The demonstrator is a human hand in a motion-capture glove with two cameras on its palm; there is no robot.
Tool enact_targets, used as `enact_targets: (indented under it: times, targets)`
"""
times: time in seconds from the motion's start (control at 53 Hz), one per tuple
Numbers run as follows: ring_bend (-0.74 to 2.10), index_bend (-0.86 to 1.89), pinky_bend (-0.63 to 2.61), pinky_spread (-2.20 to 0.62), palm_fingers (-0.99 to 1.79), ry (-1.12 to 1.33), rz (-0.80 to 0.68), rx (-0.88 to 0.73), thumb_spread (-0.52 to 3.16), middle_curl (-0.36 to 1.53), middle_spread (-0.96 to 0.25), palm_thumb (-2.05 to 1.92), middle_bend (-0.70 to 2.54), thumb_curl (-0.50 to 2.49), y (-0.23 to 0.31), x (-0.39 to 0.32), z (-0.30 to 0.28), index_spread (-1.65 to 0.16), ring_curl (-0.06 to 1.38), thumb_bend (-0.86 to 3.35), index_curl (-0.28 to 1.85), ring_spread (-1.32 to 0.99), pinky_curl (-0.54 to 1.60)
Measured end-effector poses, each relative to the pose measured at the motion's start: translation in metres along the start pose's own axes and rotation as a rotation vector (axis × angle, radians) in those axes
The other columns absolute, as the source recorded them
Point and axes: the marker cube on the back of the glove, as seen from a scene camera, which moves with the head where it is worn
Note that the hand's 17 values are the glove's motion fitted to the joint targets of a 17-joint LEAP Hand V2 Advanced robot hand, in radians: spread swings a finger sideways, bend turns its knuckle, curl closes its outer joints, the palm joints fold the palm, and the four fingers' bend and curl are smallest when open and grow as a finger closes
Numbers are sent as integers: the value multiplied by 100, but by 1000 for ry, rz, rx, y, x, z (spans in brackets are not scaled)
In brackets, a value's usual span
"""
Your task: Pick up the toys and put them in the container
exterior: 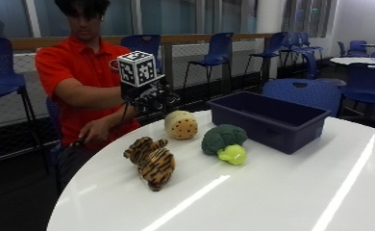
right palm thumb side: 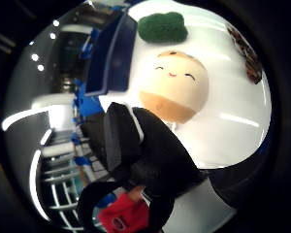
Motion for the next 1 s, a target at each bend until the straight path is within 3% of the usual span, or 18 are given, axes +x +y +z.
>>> enact_targets:
  times: [0.151, 0.34, 1.0]
  targets:
    - [16, 15, 59, 3, -17, -1, -16, 5, 79, 6, -6, -12, 13, 1, 1, -1, 4, -23, 3, -8, 8, -2, 18]
    - [16, 15, 62, 4, -20, -26, -29, 4, 101, 11, -7, -12, 13, 4, -2, 1, 12, -28, 6, -8, 14, -2, 23]
    - [15, 13, 72, 6, -19, -29, -113, -27, 104, 18, -8, -15, 12, 7, -32, -54, 47, -31, 12, -10, 21, -2, 32]
